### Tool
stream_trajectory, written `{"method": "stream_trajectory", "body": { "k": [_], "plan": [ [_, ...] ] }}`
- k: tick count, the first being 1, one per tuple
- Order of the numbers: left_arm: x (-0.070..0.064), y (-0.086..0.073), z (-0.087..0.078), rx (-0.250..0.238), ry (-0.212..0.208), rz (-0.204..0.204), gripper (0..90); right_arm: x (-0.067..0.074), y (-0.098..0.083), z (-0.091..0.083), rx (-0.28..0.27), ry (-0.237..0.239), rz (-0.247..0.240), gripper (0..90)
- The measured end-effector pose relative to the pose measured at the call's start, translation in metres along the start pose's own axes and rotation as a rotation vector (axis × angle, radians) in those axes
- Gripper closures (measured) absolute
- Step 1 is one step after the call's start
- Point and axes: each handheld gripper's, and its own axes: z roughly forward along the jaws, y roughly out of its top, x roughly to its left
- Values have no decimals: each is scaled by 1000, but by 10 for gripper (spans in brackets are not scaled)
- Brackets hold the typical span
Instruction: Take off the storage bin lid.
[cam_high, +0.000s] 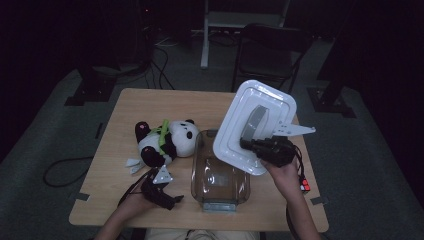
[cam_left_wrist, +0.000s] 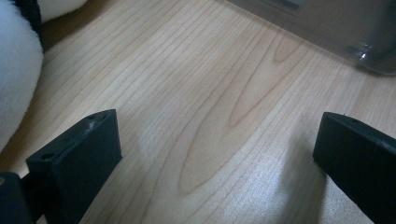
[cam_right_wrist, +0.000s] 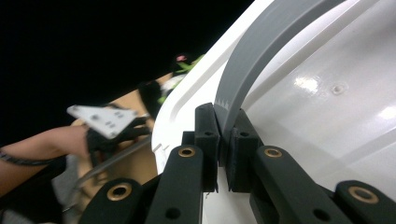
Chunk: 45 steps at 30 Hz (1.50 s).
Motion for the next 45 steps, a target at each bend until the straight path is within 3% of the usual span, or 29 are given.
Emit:
{"method": "stream_trajectory", "body": {
  "k": [16, 26, 35, 38, 45],
  "plan": [
    [0, 0, 0, -1, 1, -1, 15, -61, 12, 0, -89, -196, 52, 850],
    [0, 0, 0, 0, 0, 0, 15, -103, 8, 7, -85, -333, 142, 850],
    [0, 0, 0, 0, 0, 0, 15, -118, -17, 26, -86, -381, 243, 850],
    [0, 0, 0, 0, 0, 0, 15, -120, -25, 37, -52, -387, 253, 850],
    [0, 0, 0, 0, 0, 0, 15, -121, -43, 60, -62, -381, 277, 849]
  ]
}}
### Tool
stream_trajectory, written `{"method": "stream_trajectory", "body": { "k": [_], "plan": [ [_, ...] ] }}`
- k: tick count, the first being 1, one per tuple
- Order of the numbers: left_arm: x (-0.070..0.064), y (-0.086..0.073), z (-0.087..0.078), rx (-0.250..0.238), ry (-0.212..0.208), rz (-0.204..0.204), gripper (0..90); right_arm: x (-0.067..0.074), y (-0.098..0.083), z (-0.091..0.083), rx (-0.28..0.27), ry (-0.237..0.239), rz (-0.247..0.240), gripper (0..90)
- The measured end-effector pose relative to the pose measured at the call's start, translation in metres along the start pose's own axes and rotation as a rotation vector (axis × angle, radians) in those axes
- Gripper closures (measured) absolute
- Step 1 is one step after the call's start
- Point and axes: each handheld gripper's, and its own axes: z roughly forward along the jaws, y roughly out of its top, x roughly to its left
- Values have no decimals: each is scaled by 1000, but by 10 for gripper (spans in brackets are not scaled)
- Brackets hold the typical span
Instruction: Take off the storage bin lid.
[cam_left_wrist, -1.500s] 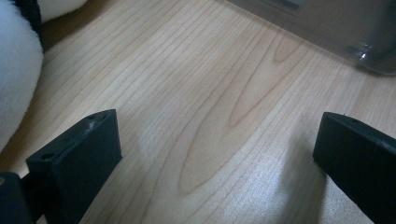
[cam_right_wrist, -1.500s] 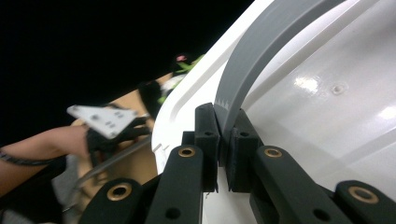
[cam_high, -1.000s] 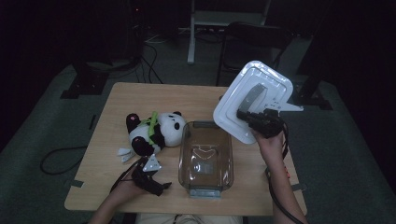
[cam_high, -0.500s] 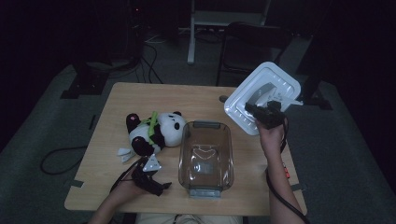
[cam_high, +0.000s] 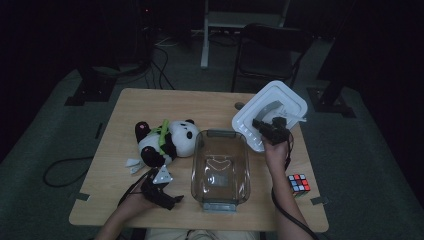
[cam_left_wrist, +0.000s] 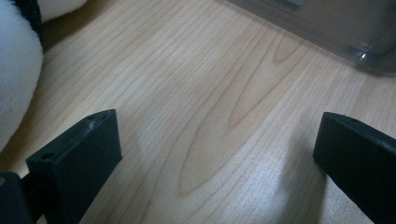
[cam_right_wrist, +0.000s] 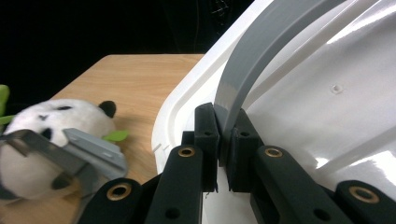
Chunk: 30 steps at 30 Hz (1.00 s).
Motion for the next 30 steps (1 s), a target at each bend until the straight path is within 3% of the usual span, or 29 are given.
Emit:
{"method": "stream_trajectory", "body": {
  "k": [15, 20, 30],
  "plan": [
    [0, 0, 0, 0, 0, 0, 15, -20, -31, 42, 86, 1, 90, 847],
    [0, 0, 0, 0, 0, 0, 15, -27, -40, 50, 129, -23, 102, 842],
    [0, 0, 0, 0, 0, 0, 15, -50, -55, 57, 154, -14, 246, 776]
  ]
}}
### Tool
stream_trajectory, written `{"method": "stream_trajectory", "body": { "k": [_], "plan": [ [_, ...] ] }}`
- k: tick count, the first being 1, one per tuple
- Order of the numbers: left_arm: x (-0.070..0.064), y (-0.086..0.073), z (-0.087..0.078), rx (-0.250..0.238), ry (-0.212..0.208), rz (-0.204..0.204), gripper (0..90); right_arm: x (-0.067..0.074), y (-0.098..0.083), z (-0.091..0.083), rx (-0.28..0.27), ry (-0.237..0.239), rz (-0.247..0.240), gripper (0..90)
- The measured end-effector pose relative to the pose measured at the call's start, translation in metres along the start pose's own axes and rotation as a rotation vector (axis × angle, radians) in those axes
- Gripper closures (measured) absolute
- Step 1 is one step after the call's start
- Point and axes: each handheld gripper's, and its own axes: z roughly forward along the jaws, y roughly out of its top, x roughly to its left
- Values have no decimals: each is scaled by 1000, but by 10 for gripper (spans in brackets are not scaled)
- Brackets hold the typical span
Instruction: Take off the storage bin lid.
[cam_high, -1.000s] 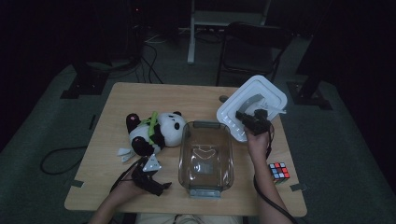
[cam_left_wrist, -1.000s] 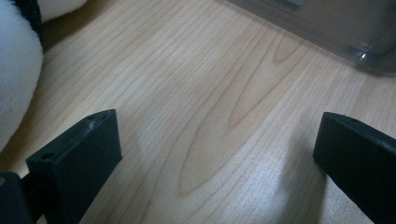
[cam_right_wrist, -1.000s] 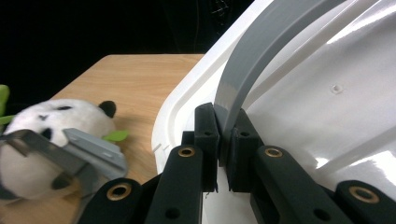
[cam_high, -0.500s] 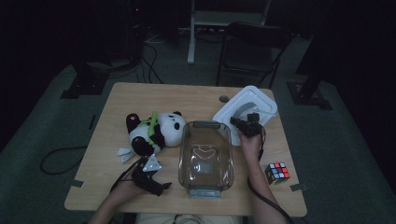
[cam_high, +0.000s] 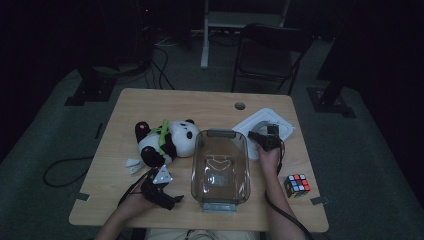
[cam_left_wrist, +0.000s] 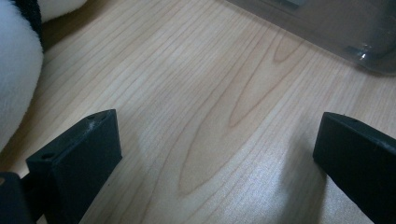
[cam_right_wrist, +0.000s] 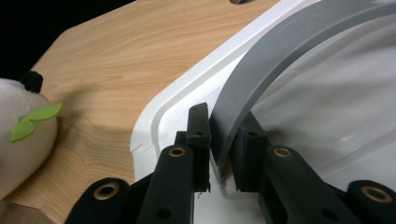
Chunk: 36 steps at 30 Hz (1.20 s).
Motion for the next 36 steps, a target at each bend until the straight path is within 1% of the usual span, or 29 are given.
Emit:
{"method": "stream_trajectory", "body": {
  "k": [1, 3, 4, 5, 6, 8, 9, 10, 12, 13, 14, 15, 16, 18, 19, 20, 21, 22, 23, 24, 25, 27, 28, 29, 32, 33, 34, 36],
  "plan": [
    [0, 0, 0, 0, 0, 0, 15, -1, -1, 0, 6, -8, 5, 761],
    [0, 0, 0, 0, 0, 0, 15, -3, -1, 0, -1, -8, 5, 730],
    [0, 0, 0, 0, 0, 0, 15, -1, 0, -2, -3, -32, -4, 706],
    [0, 0, 0, 0, 0, 0, 15, 0, 1, -3, -4, -49, -18, 701],
    [0, 0, 0, 0, 0, 0, 15, 1, 2, -4, -5, -56, -27, 668],
    [0, 0, 0, 0, 0, 0, 15, 5, 5, -7, -13, -101, -52, 628],
    [0, 0, 0, 0, 0, 0, 15, 6, 6, -8, -11, -113, -59, 588],
    [0, 0, 0, 0, 0, 0, 15, 7, 8, -9, -4, -133, -64, 575],
    [0, 0, 0, 0, 0, 0, 15, 9, 9, -11, -2, -149, -65, 533],
    [0, 0, 0, 0, 0, 0, 15, 9, 9, -11, -2, -149, -65, 533],
    [0, 0, 0, 0, 0, 0, 15, 12, 9, -12, 1, -190, -88, 508],
    [0, 0, 0, 0, 0, 0, 15, 13, 9, -12, 1, -205, -95, 494],
    [0, 0, 0, 0, 0, 0, 15, 14, 9, -13, 2, -210, -93, 481],
    [0, 0, 0, 0, 0, 0, 15, 16, 10, -15, -12, -239, -96, 457],
    [0, 0, 0, 0, 0, 0, 15, 16, 10, -17, -19, -243, -92, 422],
    [0, 0, 0, 0, 0, 0, 15, 17, 10, -18, -17, -247, -77, 380],
    [0, 0, 0, 0, 0, 0, 15, 17, 11, -19, -16, -234, -63, 377],
    [0, 0, 0, 0, 0, 0, 15, 17, 12, -20, -15, -223, -62, 369],
    [0, 0, 0, 0, 0, 0, 15, 19, 12, -21, -15, -238, -73, 346],
    [0, 0, 0, 0, 0, 0, 15, 20, 12, -22, -13, -243, -81, 349],
    [0, 0, 0, 0, 0, 0, 15, 21, 13, -24, -10, -239, -85, 348],
    [0, 0, 0, 0, 0, 0, 15, 22, 14, -27, -8, -235, -74, 309],
    [0, 0, 0, 0, 0, 0, 15, 22, 14, -28, -3, -226, -71, 308],
    [0, 0, 0, 0, 0, 0, 15, 22, 14, -29, 3, -214, -69, 282],
    [0, 0, 0, 0, 0, 0, 15, 24, 14, -30, 7, -214, -71, 267],
    [0, 0, 0, 0, 0, 0, 15, 28, 13, -34, 6, -173, -99, 171],
    [0, 0, 0, 0, 0, 0, 15, 29, 12, -35, 8, -166, -110, 170],
    [0, 0, 0, 0, 0, 0, 15, 33, 12, -37, 22, -166, -141, 137]
  ]
}}
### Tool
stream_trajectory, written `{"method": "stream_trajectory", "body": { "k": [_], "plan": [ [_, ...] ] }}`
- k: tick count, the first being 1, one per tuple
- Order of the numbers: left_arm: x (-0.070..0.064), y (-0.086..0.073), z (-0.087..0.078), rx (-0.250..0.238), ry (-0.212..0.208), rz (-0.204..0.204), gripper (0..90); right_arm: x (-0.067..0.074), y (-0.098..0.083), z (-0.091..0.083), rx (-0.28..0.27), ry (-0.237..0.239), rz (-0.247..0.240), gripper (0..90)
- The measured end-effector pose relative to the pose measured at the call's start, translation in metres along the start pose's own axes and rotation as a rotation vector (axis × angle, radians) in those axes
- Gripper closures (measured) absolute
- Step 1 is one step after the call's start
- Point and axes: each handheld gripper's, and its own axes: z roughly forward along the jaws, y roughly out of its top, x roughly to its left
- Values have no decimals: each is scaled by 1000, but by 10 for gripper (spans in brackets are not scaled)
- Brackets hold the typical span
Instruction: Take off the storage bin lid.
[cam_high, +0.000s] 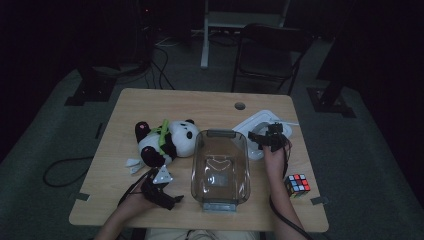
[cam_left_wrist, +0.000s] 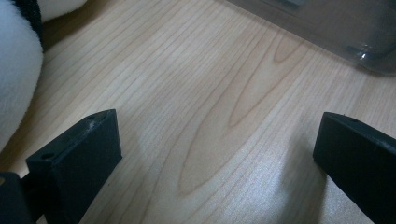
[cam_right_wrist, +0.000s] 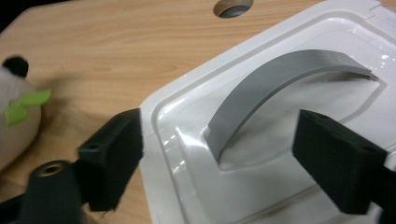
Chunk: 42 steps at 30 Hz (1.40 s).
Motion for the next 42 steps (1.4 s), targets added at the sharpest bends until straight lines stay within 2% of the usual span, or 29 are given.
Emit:
{"method": "stream_trajectory", "body": {
  "k": [1, 4, 6, 12, 17, 23, 24, 26, 32, 35, 36, 37, 39, 42],
  "plan": [
    [0, 0, 0, 0, 0, 0, 15, 1, 0, -2, -6, 5, -10, 142],
    [0, 0, 0, 0, 0, 0, 15, 6, 0, -8, -18, -34, -55, 141],
    [0, 0, 0, 0, 0, 0, 15, 8, 0, -11, -28, -42, -82, 140],
    [0, 0, 0, 0, 0, 0, 15, 12, 0, -20, -31, -21, -125, 141],
    [0, 0, 0, 1, 0, 0, 15, 16, -2, -29, -43, 25, -161, 143],
    [0, 0, 0, 0, 0, 0, 15, 19, -2, -46, -83, 93, -174, 150],
    [0, 0, 0, 0, 0, 0, 15, 19, -2, -46, -83, 93, -174, 150],
    [0, 0, 0, 0, 0, 0, 15, 22, -4, -55, -97, 121, -205, 150],
    [0, 0, 0, 1, 0, 0, 15, 23, -10, -69, -113, 188, -254, 152],
    [0, 0, 0, -1, 1, 0, 15, 25, -15, -77, -115, 223, -281, 184],
    [0, 0, 0, -1, 1, 0, 15, 25, -15, -77, -115, 223, -281, 184],
    [0, 0, 0, -1, 1, 0, 15, 26, -18, -81, -114, 252, -297, 184],
    [0, 0, 0, 0, 1, 2, 15, 25, -21, -83, -114, 283, -297, 183],
    [0, 0, 0, -1, 2, 2, 15, 25, -27, -86, -115, 307, -331, 174]
  ]
}}
